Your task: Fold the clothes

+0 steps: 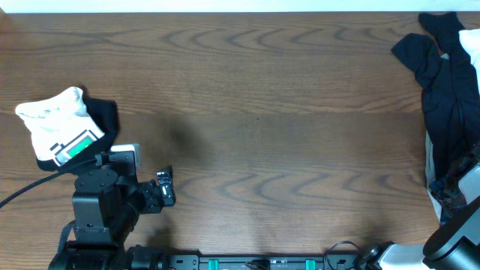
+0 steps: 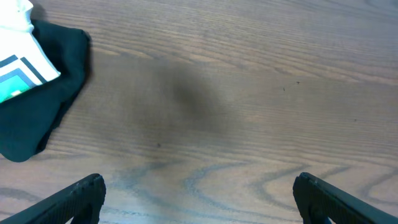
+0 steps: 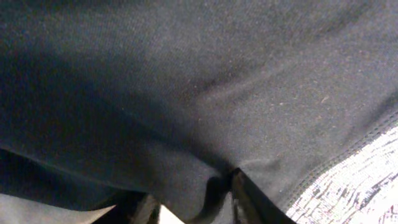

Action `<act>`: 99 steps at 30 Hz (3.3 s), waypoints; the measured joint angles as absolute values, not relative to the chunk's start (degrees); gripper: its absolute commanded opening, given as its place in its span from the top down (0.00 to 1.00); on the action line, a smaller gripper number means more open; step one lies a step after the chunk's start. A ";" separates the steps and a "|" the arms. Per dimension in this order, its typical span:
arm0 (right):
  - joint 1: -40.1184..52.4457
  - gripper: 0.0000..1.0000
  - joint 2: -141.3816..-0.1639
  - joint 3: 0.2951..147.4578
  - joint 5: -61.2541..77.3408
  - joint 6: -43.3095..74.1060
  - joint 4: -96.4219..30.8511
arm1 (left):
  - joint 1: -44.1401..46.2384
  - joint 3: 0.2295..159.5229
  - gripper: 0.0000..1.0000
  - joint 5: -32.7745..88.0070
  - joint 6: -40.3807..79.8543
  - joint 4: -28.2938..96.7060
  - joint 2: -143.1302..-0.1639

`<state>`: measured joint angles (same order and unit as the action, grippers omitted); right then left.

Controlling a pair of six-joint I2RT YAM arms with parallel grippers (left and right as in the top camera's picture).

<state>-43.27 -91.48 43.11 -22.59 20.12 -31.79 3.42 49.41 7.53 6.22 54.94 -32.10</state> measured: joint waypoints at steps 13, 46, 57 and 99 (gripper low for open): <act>-43.27 0.99 -91.48 43.16 -21.21 19.90 -30.57 | 3.42 49.41 0.02 7.53 6.22 54.92 -32.10; 19.97 0.99 -83.64 60.34 0.38 16.36 -28.99 | 3.42 49.41 0.02 7.53 6.22 54.94 -32.10; 23.40 0.36 -97.03 59.94 0.16 19.46 -1.32 | 3.42 49.43 0.02 7.55 6.22 55.02 -32.12; 6.74 0.01 -61.43 59.99 -11.16 17.82 -63.53 | 18.48 50.09 0.02 27.94 24.32 -18.50 -103.18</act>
<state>6.74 -61.43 59.99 -11.16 17.82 -63.53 18.48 50.09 27.94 24.32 -18.50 -103.18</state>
